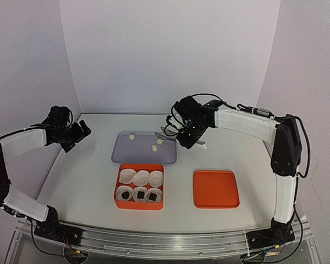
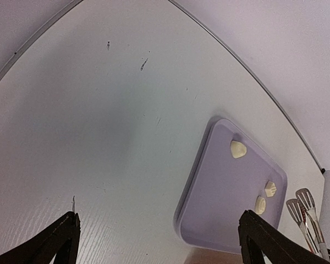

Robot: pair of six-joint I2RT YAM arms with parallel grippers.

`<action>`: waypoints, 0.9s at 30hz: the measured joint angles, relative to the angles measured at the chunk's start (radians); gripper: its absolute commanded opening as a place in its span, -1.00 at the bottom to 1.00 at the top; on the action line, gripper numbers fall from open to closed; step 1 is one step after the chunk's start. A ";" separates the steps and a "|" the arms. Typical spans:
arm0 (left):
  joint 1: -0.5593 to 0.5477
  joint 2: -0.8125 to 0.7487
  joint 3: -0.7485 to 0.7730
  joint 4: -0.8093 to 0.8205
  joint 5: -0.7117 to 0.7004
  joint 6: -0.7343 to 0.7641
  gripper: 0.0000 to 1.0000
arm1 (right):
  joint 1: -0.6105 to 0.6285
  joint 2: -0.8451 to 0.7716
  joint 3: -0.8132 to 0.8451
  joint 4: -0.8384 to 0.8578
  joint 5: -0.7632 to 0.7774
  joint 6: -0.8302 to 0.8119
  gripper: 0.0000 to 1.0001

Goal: Pack the chocolate

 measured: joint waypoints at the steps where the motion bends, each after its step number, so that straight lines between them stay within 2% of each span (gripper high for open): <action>1: 0.000 0.000 0.000 0.000 0.000 0.000 0.99 | -0.008 0.011 0.002 0.000 0.004 0.014 -0.33; 8: 0.000 0.000 0.000 0.000 -0.001 -0.001 0.99 | -0.052 0.064 0.012 0.000 -0.013 0.058 -0.34; 27: 0.000 0.048 0.008 0.001 -0.001 -0.017 0.99 | -0.082 0.119 0.026 0.004 -0.116 0.019 -0.37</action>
